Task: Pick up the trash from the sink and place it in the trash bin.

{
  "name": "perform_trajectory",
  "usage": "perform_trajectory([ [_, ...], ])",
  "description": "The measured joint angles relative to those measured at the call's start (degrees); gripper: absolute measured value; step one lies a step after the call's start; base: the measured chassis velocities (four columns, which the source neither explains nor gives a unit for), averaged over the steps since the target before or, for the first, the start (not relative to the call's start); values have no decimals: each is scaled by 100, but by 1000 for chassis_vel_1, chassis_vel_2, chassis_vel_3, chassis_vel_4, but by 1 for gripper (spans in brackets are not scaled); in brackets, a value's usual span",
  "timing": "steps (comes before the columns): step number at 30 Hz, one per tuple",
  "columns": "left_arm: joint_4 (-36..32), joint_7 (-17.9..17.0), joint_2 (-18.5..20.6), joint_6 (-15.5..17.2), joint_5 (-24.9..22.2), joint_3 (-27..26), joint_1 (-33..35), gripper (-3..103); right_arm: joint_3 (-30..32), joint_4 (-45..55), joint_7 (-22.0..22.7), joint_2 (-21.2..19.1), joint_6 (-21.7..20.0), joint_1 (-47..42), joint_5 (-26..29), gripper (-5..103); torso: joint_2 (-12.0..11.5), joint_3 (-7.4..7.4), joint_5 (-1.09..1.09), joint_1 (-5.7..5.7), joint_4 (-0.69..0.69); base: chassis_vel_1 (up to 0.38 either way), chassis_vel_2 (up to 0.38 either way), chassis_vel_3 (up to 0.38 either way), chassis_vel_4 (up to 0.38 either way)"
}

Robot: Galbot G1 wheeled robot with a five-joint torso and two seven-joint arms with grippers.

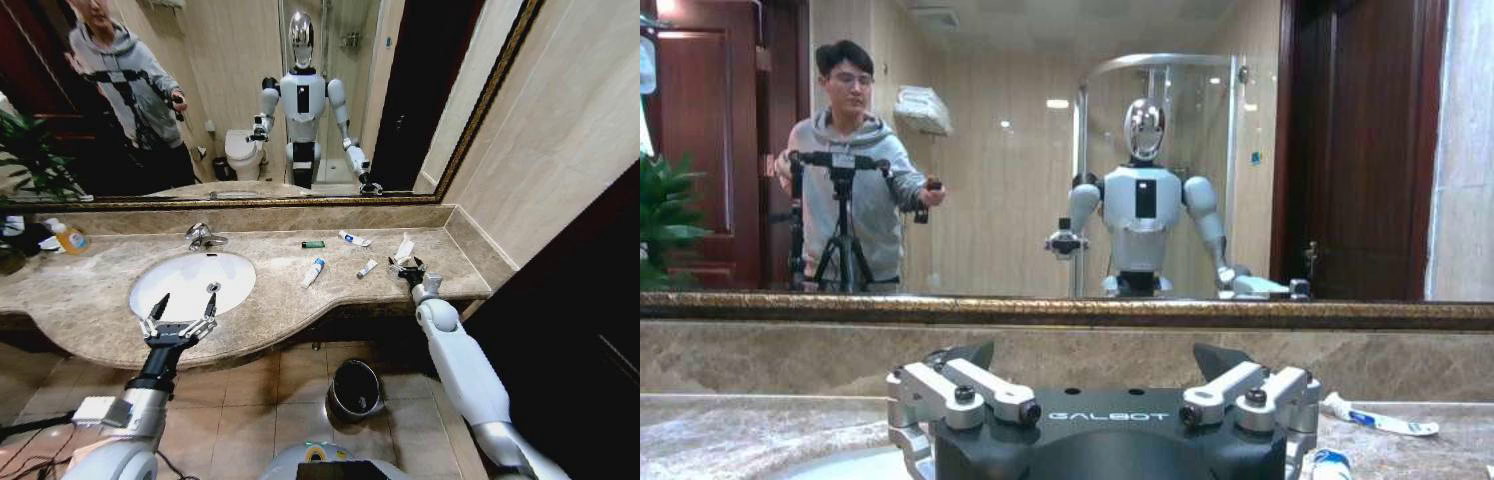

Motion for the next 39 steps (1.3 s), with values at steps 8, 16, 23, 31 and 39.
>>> perform_trajectory([
  [8, 0, 0, 0, 0, 0, 0, 0, 100, -18, -144, -2, 15, 48, 76, 7, 64, 0, 0, 1, 0, 0, 0, 0, 0, 0],
  [16, 0, 0, 0, 0, 0, 0, 0, 100, -10, -166, -12, 10, 87, 74, 13, 44, 0, 0, 1, 0, 0, 0, 0, 0, 0],
  [23, 0, 0, 0, 0, 0, 0, 0, 100, 43, -141, -17, -15, 108, 44, 28, 25, 0, 0, 1, 0, 0, 0, 0, 0, 0],
  [31, 0, 0, 0, 0, 0, 0, 0, 100, 93, -15, -18, -45, 117, -76, 57, 5, 0, 0, 1, 0, 0, 0, 0, 0, 0],
  [39, 0, 0, 0, 0, 0, 0, 0, 100, 144, 217, -22, -89, 99, -247, 134, 0, 0, 0, 1, 0, 0, 0, 0, 0, 0],
])
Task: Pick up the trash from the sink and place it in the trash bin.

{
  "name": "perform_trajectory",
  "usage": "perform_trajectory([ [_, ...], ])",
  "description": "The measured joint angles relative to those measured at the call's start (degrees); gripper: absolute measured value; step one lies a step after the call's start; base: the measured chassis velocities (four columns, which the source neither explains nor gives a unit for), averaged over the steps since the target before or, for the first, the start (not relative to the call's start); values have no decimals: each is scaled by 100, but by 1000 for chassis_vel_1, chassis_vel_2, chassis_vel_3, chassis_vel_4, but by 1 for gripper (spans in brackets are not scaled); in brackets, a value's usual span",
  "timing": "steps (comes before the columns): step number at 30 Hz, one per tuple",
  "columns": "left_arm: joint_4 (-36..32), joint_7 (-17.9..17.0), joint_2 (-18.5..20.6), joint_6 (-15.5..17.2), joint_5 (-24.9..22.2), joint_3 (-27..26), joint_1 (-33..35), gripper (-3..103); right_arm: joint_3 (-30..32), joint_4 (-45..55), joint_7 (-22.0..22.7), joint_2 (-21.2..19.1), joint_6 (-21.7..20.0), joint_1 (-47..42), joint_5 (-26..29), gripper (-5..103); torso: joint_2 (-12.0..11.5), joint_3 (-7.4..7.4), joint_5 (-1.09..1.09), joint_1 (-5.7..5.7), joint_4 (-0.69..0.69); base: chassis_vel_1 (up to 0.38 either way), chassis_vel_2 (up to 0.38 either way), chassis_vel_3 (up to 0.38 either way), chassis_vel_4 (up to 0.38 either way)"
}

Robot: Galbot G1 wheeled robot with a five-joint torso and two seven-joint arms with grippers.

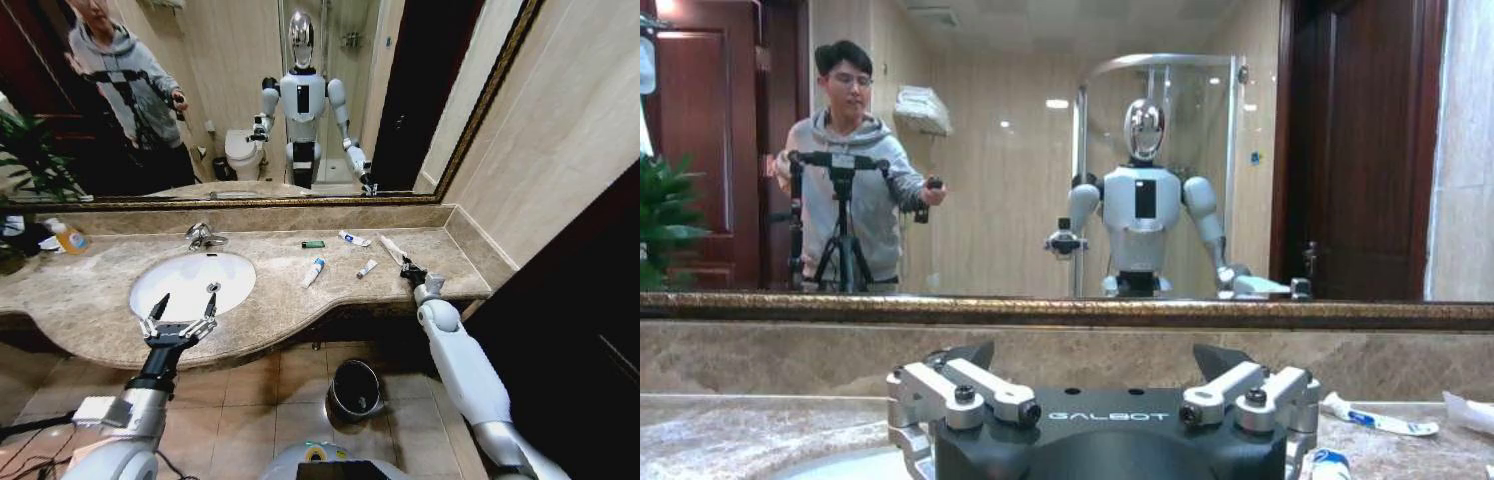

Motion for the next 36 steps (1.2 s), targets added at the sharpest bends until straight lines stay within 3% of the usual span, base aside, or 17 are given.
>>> perform_trajectory([
  [9, 0, 0, 0, 0, 0, 0, 0, 100, 150, 530, -7, -97, -47, -387, 188, 0, 0, 0, 0, 0, 1, 0, 0, 0, 0],
  [18, 0, -1, -1, 0, 0, 0, 0, 100, 546, 1946, 3, -459, -71, -1371, 976, 0, 1, 0, -2, 0, 1, 0, 0, 0, 0],
  [28, 0, 0, 0, 0, 0, 0, 0, 100, 982, 3101, 129, -641, 909, -3052, 1405, 0, 1, -1, -1, -1, 0, 0, 0, 0, 0],
  [30, 0, 0, 0, 0, 0, 0, 0, 100, 1055, 3301, 93, -550, 1401, -3562, 1333, 0, 1, -1, 0, -1, 0, 0, 0, 0, 0],
  [36, 0, 0, 0, 0, 0, 0, 0, 100, 1088, 3569, 165, -289, 2028, -4471, 1136, 0, 1, -1, -2, -1, 0, 0, 0, 0, 0],
])
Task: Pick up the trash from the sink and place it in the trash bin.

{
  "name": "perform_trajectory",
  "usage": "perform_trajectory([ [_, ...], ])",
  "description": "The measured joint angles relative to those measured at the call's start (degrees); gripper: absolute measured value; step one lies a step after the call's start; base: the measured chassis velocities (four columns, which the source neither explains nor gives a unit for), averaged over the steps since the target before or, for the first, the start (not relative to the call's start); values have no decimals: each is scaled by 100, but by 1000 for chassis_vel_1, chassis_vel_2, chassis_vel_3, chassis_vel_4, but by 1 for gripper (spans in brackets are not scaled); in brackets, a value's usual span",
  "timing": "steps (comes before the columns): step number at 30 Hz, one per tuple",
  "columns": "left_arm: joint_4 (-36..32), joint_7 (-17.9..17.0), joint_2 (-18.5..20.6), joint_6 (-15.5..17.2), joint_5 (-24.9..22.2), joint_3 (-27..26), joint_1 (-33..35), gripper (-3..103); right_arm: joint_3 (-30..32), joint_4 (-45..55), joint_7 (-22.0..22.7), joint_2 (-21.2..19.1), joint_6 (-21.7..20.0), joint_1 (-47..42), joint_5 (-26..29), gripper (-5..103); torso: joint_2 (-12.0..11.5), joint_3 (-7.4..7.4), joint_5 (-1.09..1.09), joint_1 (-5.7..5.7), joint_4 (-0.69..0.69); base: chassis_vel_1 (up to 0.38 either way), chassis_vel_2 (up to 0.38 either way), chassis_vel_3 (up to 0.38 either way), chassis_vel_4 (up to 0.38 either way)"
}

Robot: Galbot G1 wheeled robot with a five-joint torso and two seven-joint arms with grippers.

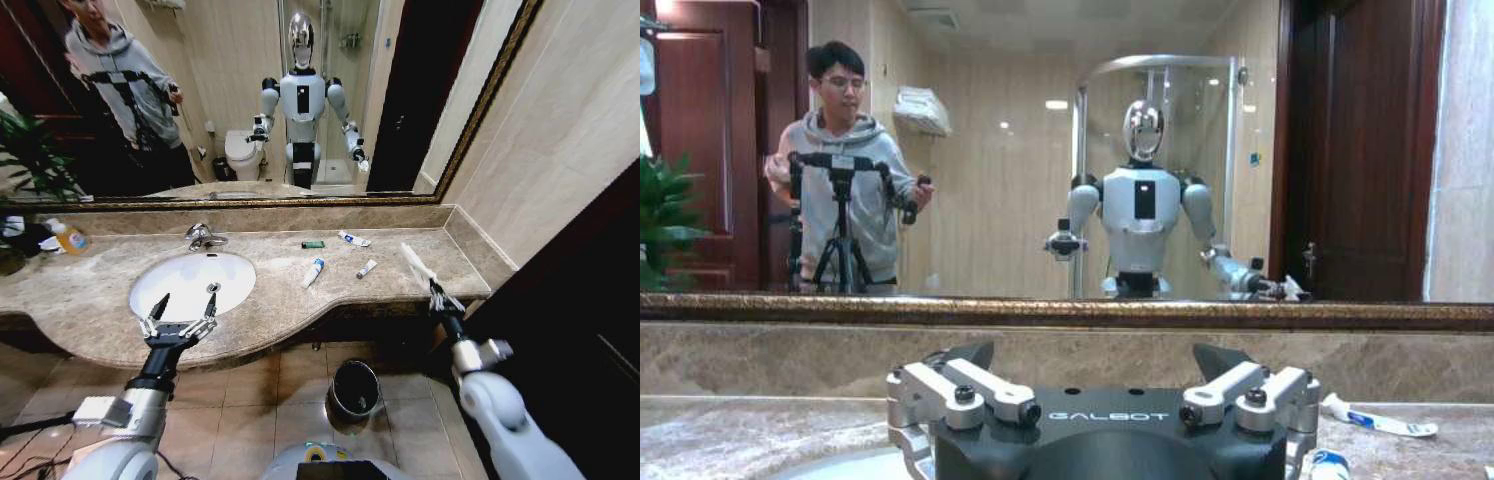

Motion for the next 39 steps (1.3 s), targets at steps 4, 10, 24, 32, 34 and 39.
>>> perform_trajectory([
  [4, 0, 0, 0, 0, 0, 0, 0, 100, -70, 34, 120, 217, 434, -535, -252, 0, 0, 0, 1, 0, 0, 0, 0, 0, 0],
  [10, 0, 0, 0, 0, 0, 0, 0, 100, -230, -226, 125, 399, 1023, -863, -394, 0, -1, 0, 1, 0, 0, 0, 0, 0, 0],
  [24, 0, 0, 0, 0, 0, 0, 0, 100, -514, -2776, -107, 703, 2343, -750, -1422, 0, -1, 1, 2, 0, 1, 0, 0, 0, 0],
  [32, 0, 0, 0, 0, 0, 0, 0, 100, -832, -4321, -185, 902, 2477, -119, -1790, 0, -1, 1, 1, 1, 1, 0, 0, 0, 0],
  [34, 0, 0, 0, 0, 0, 0, 0, 100, -967, -4689, -192, 955, 2518, 86, -1932, 0, -1, 1, 2, 1, 1, 0, 0, 0, 0],
  [39, 0, 0, 0, 0, 0, 0, 0, 100, -1136, -5106, -191, 1057, 2581, 332, -2243, 0, -1, 1, 1, 1, 0, 0, 0, 0, 0],
])
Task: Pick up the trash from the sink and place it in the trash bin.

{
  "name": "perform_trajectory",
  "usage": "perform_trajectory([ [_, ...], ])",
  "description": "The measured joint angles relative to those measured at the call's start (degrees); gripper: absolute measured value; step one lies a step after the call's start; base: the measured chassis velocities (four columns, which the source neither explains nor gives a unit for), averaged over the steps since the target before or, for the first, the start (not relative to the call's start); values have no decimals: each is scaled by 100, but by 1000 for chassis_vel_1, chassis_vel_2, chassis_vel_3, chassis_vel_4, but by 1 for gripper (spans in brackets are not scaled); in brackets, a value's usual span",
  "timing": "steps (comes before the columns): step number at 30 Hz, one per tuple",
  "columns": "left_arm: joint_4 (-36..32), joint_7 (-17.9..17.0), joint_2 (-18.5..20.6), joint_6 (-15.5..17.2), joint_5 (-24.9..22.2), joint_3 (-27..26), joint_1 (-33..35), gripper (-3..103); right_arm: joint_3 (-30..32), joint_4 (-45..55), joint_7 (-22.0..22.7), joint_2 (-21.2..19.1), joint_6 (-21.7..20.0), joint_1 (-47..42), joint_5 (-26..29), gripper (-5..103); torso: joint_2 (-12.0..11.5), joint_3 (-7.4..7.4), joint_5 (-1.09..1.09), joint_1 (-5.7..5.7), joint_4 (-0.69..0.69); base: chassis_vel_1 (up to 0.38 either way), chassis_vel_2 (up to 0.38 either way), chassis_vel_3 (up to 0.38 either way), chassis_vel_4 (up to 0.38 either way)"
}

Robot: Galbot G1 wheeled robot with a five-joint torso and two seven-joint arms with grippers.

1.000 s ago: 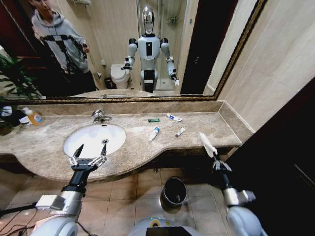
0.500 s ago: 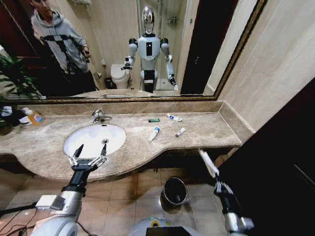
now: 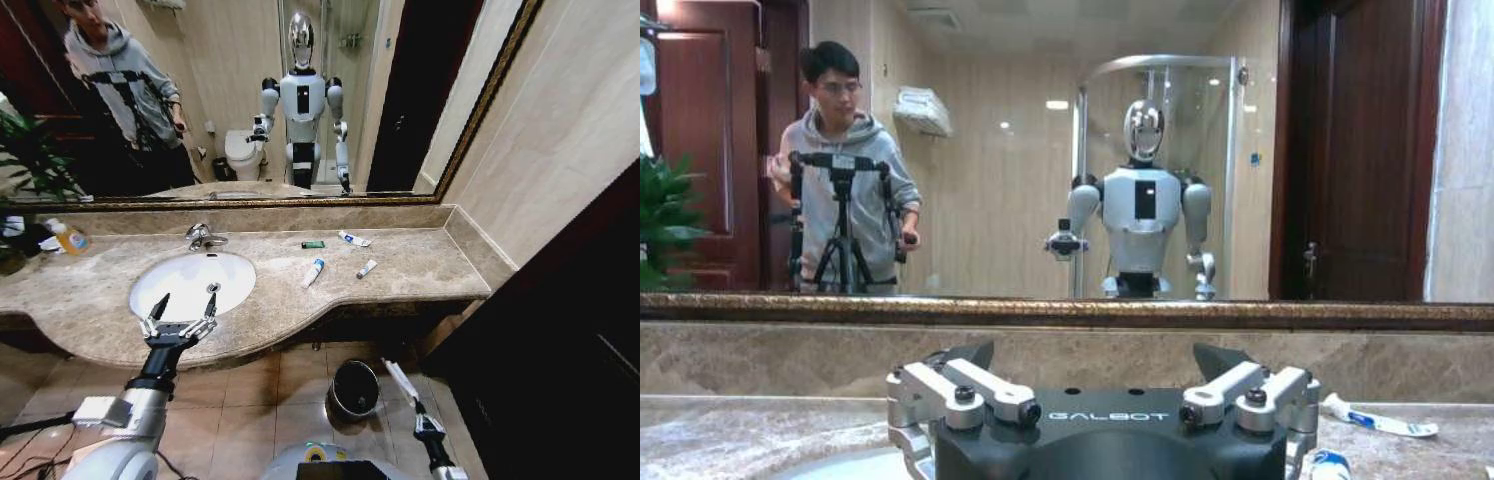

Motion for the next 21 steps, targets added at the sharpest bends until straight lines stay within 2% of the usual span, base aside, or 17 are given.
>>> perform_trajectory([
  [3, 0, 0, 0, 0, 0, 0, 0, 100, -78, -180, 6, 45, 6, 113, -162, 0, 0, 0, -1, 0, 1, 0, 0, 0, 0],
  [9, 0, 0, 0, 0, 0, 0, 0, 100, -282, -1165, 176, 219, 134, 683, -1081, 0, 0, 0, 1, 0, -1, 0, 0, 0, 0],
  [10, 0, 0, 0, 0, 0, 0, 0, 100, -282, -1165, 176, 219, 134, 683, -1081, 0, 0, 0, 1, 0, -1, 0, 0, 0, 0],
  [13, 0, 0, 0, 0, 0, 0, 0, 100, -169, -1910, 597, 380, 398, 1125, -2116, 0, 0, 0, 0, 0, 0, 0, 0, 0, 0],
  [14, 0, 0, 0, 0, 0, 0, 0, 100, -169, -1910, 597, 380, 398, 1125, -2116, 0, 0, 0, 0, 0, 0, 0, 0, 0, 0],
  [18, 0, 0, 0, 0, 0, 0, 0, 100, -77, -2673, 1139, 478, 645, 1579, -3256, 0, 0, 0, 0, 0, 1, 0, 0, 0, 0],
  [21, 0, 0, 0, 0, 0, 0, 0, 100, -65, -2939, 1308, 510, 705, 1747, -3584, 0, 0, 0, 1, 0, 0, 0, 0, 0, 0],
])
